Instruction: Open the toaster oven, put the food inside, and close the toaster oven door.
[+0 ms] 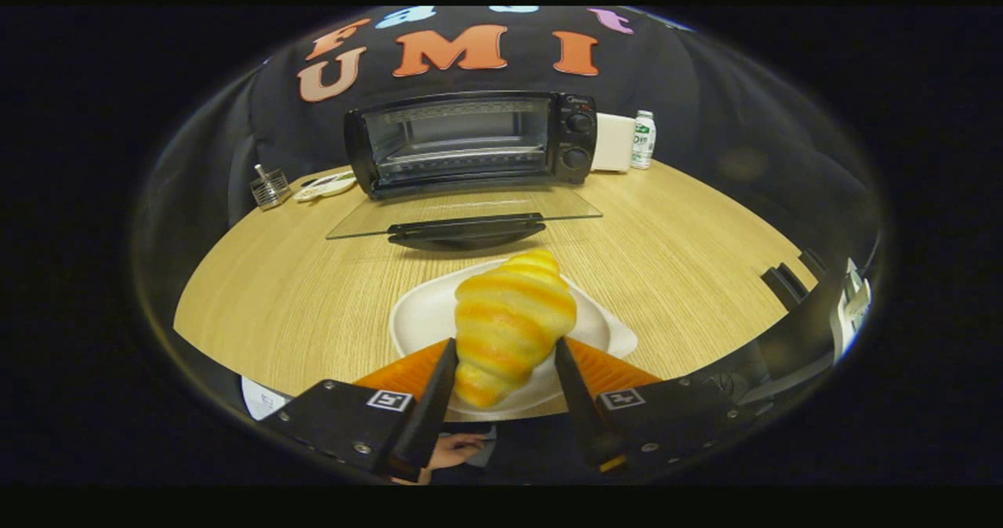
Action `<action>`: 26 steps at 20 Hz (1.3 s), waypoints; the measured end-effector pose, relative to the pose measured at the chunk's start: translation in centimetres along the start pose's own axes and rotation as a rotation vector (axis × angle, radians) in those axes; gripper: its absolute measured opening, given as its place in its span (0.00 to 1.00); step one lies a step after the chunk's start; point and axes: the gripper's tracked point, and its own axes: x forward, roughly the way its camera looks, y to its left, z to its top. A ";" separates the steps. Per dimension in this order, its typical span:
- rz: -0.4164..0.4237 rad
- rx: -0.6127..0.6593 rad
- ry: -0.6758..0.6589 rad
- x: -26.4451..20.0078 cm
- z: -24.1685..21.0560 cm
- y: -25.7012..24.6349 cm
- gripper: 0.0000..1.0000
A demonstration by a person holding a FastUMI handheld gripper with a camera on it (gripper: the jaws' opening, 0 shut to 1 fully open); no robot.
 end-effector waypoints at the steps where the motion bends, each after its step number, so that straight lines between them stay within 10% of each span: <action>1: 0.005 0.025 0.006 0.0 0.0 -0.2 0.61; 6: 0.071 0.091 -0.042 -1.2 1.6 -0.7 0.43; 26: 0.712 0.532 -0.218 1.2 19.5 6.9 0.43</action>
